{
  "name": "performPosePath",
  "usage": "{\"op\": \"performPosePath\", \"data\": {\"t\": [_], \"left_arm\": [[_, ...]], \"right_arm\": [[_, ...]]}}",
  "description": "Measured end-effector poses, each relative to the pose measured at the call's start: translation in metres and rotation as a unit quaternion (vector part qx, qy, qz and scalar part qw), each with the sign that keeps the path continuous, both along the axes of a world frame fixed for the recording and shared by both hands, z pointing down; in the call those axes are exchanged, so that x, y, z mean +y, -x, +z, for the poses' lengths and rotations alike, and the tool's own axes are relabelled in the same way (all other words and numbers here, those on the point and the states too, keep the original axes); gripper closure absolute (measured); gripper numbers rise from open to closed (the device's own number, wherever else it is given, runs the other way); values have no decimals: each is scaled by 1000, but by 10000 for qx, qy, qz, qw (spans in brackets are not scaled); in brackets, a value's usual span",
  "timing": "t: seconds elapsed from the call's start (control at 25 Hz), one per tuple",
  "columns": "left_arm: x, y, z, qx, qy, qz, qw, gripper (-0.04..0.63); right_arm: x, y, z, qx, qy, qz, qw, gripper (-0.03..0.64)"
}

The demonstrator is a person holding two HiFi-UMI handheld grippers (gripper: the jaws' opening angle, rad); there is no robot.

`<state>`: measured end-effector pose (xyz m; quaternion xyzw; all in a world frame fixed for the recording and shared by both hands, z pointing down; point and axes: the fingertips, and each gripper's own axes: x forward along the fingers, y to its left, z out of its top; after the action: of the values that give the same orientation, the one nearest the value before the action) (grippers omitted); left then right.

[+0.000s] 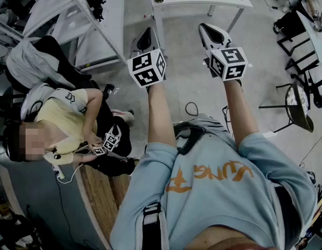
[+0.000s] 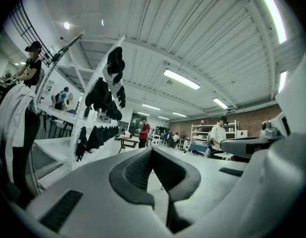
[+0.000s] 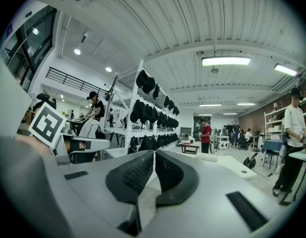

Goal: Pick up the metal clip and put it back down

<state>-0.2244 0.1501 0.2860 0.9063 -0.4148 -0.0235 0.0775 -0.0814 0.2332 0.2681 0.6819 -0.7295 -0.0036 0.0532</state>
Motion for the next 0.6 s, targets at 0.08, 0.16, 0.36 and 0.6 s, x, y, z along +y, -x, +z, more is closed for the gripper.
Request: {"op": "performPosePath", "data": {"t": [0.08,0.16,0.36,0.6], "left_arm": [[-4,3,5,-9,36,-51,10000,589],[-6,1,7,-16,37,-62,10000,589],[-5,-19,9,-58,-20,105,9999,589],[-12,-23,9,1,-10,193,9998,589]], "right_arm": [[-1,-2,3,8,33,16,10000,584],[-1,-7,4,-5,34,56,10000,584],[4,-28,7,-179,35,297,9994,584],[0,-33,11,-129,152,371,9991,584]]}}
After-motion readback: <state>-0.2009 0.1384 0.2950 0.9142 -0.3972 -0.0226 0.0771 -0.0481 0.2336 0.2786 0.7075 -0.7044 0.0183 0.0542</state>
